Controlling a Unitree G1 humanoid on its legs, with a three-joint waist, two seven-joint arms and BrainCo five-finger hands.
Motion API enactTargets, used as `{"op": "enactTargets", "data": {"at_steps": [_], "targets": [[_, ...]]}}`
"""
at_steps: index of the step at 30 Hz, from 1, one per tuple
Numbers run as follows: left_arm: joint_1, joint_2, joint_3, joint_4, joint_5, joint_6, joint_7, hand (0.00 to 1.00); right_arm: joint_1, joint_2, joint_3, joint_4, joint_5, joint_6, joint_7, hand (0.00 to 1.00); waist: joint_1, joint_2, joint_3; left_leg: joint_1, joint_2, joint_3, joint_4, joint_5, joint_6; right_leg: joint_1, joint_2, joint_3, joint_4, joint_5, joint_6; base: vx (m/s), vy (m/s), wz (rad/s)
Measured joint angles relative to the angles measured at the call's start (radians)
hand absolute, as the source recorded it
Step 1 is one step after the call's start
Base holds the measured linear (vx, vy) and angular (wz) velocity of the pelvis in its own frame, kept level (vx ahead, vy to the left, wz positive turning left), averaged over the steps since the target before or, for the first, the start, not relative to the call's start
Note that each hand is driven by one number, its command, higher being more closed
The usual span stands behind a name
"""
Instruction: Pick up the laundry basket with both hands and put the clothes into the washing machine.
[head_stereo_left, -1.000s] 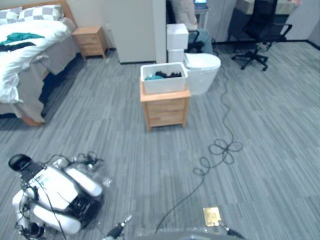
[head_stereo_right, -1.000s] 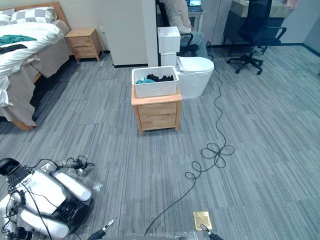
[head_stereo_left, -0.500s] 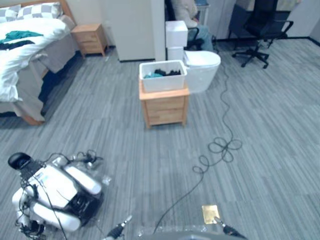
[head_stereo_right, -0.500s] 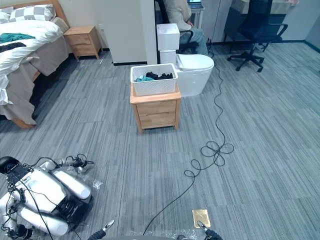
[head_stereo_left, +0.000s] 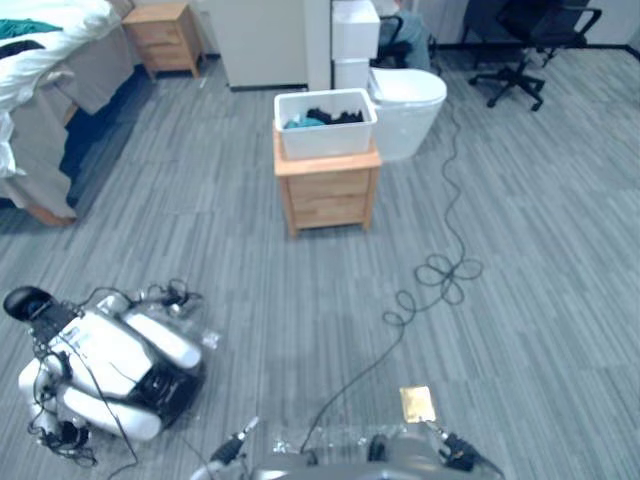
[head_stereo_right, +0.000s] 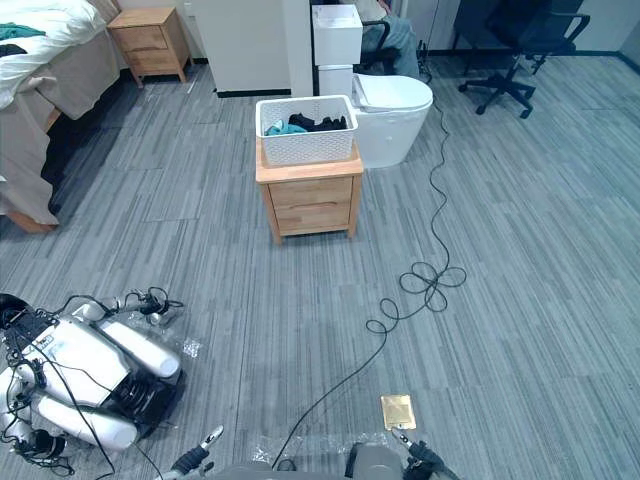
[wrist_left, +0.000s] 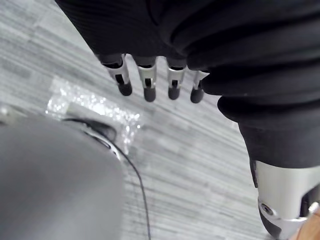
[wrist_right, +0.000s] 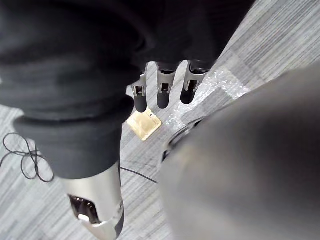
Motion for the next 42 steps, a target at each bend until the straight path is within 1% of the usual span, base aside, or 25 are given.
{"op": "enactTargets", "data": {"at_steps": [2,5,7,8,9,10,11,13,15,16,18,19,21,23,25,26,28,30,31,33,34,35,37,40,42], "targets": [[0.010,0.004,0.000,0.014,0.001,0.013,0.000,0.00,0.016,-0.008,-0.006,0.016,0.013,-0.003,0.003,0.00,-0.007,0.001,0.016,0.072,0.027,-0.012,0.003,-0.029,0.005,-0.053,-0.029,-0.050,0.090,-0.035,0.039,0.24,0.022,0.11],[-0.020,0.007,0.004,0.015,0.001,0.018,-0.006,0.00,0.017,-0.007,-0.010,0.023,0.014,-0.002,0.015,0.00,-0.018,0.005,0.021,0.083,0.078,-0.030,0.005,-0.065,-0.022,-0.099,0.029,-0.056,-0.167,-0.010,0.055,0.31,-0.062,0.19],[-0.077,0.001,0.014,0.014,0.001,0.017,-0.021,0.00,0.021,0.008,-0.055,0.047,0.013,0.008,0.013,0.00,-0.041,-0.012,0.039,0.109,0.103,-0.082,-0.015,-0.098,-0.059,-0.099,0.050,-0.042,-0.569,0.146,0.099,0.52,-0.248,0.62],[-0.088,-0.002,0.021,0.013,0.002,0.017,-0.022,0.00,0.024,0.014,-0.074,0.056,0.014,0.013,0.014,0.00,-0.041,-0.021,0.043,0.120,0.102,-0.087,-0.028,-0.109,-0.068,-0.098,0.050,-0.036,-0.643,0.182,0.106,0.65,-0.344,0.50],[-0.108,-0.020,0.057,0.014,0.007,0.017,-0.022,0.00,0.023,0.014,-0.115,0.071,0.014,0.026,0.014,0.00,-0.044,0.000,0.057,0.151,0.128,-0.107,-0.033,-0.150,-0.062,-0.111,0.062,-0.001,-0.608,0.305,0.081,0.55,-0.277,0.49],[-0.112,-0.047,0.075,0.019,0.015,0.017,-0.025,0.00,0.035,0.005,-0.157,0.064,0.016,0.026,0.015,0.00,-0.065,0.035,0.044,0.157,0.177,-0.120,-0.013,-0.173,-0.029,-0.163,0.108,0.035,-0.458,0.256,0.054,0.68,-0.332,0.55],[-0.117,-0.053,0.084,0.025,0.020,0.017,-0.032,0.00,0.037,0.005,-0.171,0.064,0.018,0.025,0.014,0.00,-0.073,0.048,0.043,0.143,0.196,-0.133,0.035,-0.170,-0.034,-0.182,0.121,0.043,-0.398,0.222,0.032,0.60,-0.318,0.44],[-0.117,-0.062,0.122,0.023,0.027,0.017,-0.043,0.00,0.036,0.008,-0.255,0.064,0.026,0.028,0.014,0.00,-0.068,0.076,0.042,0.007,0.270,-0.153,0.421,-0.116,-0.046,-0.136,0.161,0.006,-0.335,0.136,-0.018,0.63,-0.414,0.11],[-0.100,-0.058,0.142,0.012,0.022,0.017,-0.040,0.00,0.038,0.010,-0.268,0.061,0.046,0.027,0.009,0.00,-0.065,0.095,0.045,-0.133,0.325,-0.191,0.810,0.096,-0.018,-0.017,0.219,-0.018,-0.364,0.067,-0.060,0.70,-0.345,0.04],[-0.083,-0.059,0.146,-0.026,-0.004,0.006,-0.041,0.00,0.033,0.002,-0.218,0.062,0.066,0.026,0.005,0.00,-0.049,0.102,0.052,-0.221,0.342,-0.191,1.084,0.102,-0.018,0.082,0.265,-0.011,-0.410,0.040,-0.084,0.71,-0.269,-0.19],[-0.077,-0.040,0.137,-0.068,-0.048,0.006,-0.040,0.00,0.013,-0.028,-0.070,0.062,0.095,0.023,-0.010,0.00,-0.019,0.080,0.065,-0.329,0.314,-0.144,1.314,0.083,0.005,0.257,0.301,0.030,-0.508,0.026,-0.100,0.64,-0.175,-0.47],[-0.071,-0.024,0.121,-0.087,-0.066,0.007,-0.039,0.00,-0.016,-0.046,0.004,0.058,0.102,0.019,-0.018,0.00,0.006,0.056,0.067,-0.404,0.281,-0.094,1.307,0.071,0.023,0.324,0.298,0.077,-0.555,0.023,-0.101,0.71,-0.132,-0.67],[-0.070,-0.021,0.117,-0.097,-0.087,0.006,-0.034,0.00,-0.077,-0.056,0.049,0.036,0.107,0.016,-0.031,0.00,0.024,0.044,0.080,-0.501,0.248,-0.072,1.200,0.033,0.007,0.396,0.296,0.134,-0.609,0.021,-0.099,0.56,-0.036,-0.87],[-0.048,-0.022,0.087,-0.094,-0.119,0.010,-0.015,0.00,-0.141,-0.052,0.110,-0.011,0.131,-0.005,-0.032,0.00,0.046,0.029,0.091,-0.597,0.211,-0.049,0.819,0.006,-0.037,0.478,0.260,0.189,-0.657,-0.004,-0.051,0.54,0.092,-0.96],[-0.018,-0.034,0.086,-0.094,-0.125,0.009,-0.012,0.00,-0.150,-0.045,0.143,-0.051,0.131,-0.012,-0.033,0.00,0.051,0.027,0.089,-0.599,0.204,-0.042,0.425,0.046,-0.071,0.550,0.237,0.207,-0.700,-0.038,-0.014,0.53,0.167,-0.52],[0.005,-0.044,0.086,-0.093,-0.125,0.008,-0.008,0.00,-0.146,-0.049,0.164,-0.065,0.130,-0.023,-0.037,0.00,0.046,0.053,0.068,-0.602,0.209,-0.046,0.203,0.074,-0.087,0.589,0.230,0.211,-0.720,-0.081,-0.001,0.59,0.229,-0.24],[0.022,-0.050,0.086,-0.080,-0.125,0.008,0.005,0.00,-0.129,-0.061,0.180,-0.072,0.129,-0.027,-0.051,0.00,0.052,0.072,0.055,-0.633,0.225,0.001,0.161,0.072,-0.082,0.658,0.207,0.222,-0.722,-0.153,0.024,0.79,0.399,-0.11],[0.040,-0.039,0.093,-0.056,-0.124,0.006,0.011,0.00,-0.099,-0.049,0.199,-0.076,0.118,-0.025,-0.049,0.00,0.050,0.023,0.018,-0.639,0.192,0.076,0.249,0.257,-0.007,0.655,0.120,0.234,-0.600,-0.166,0.032,0.76,0.391,-0.01],[0.049,-0.037,0.101,-0.054,-0.126,0.006,0.010,0.00,-0.090,-0.042,0.204,-0.077,0.111,-0.024,-0.049,0.00,0.058,-0.001,-0.005,-0.647,0.175,0.094,0.270,0.267,-0.001,0.608,0.089,0.242,-0.514,-0.165,0.034,0.79,0.389,-0.11],[0.052,-0.007,0.126,-0.039,-0.125,0.008,0.013,0.00,-0.070,-0.028,0.195,-0.074,0.096,-0.025,-0.049,0.00,0.069,-0.067,-0.024,-0.633,0.105,0.115,0.383,0.197,0.057,0.488,0.011,0.279,-0.185,-0.034,0.079,0.92,0.393,0.16],[0.038,-0.002,0.124,-0.025,-0.123,0.009,0.020,0.00,-0.048,-0.029,0.174,-0.053,0.091,-0.024,-0.048,0.00,0.063,-0.077,-0.023,-0.579,0.075,0.115,0.416,0.138,0.079,0.431,-0.007,0.298,0.003,0.166,0.122,0.84,0.301,0.48],[0.034,-0.009,0.121,-0.024,-0.122,0.010,0.021,0.00,-0.044,-0.030,0.161,-0.047,0.091,-0.022,-0.048,0.00,0.064,-0.076,-0.021,-0.542,0.064,0.111,0.420,0.119,0.085,0.408,-0.016,0.299,0.095,0.212,0.133,0.76,0.243,0.52],[0.025,-0.003,0.091,-0.028,-0.121,0.010,0.021,0.00,-0.027,-0.031,0.151,-0.054,0.091,-0.022,-0.047,0.00,0.042,-0.046,0.005,-0.328,0.038,0.091,0.337,0.102,0.086,0.307,-0.063,0.192,0.340,0.113,0.085,0.61,0.189,0.23],[-0.007,-0.002,0.077,-0.049,-0.124,0.008,0.024,0.00,0.010,-0.028,0.143,-0.084,0.093,-0.022,-0.048,0.00,0.045,-0.005,-0.009,-0.163,0.041,0.087,0.154,0.093,0.050,0.178,-0.155,-0.013,0.222,-0.004,0.076,0.40,0.092,-0.03],[-0.037,0.002,0.090,-0.058,-0.135,0.003,0.027,0.00,0.014,-0.021,0.082,-0.086,0.106,-0.020,-0.051,0.00,0.043,-0.008,-0.009,-0.120,0.047,0.081,0.119,0.082,0.029,0.157,-0.144,-0.046,-0.146,-0.011,0.113,0.33,-0.068,0.14]]}}
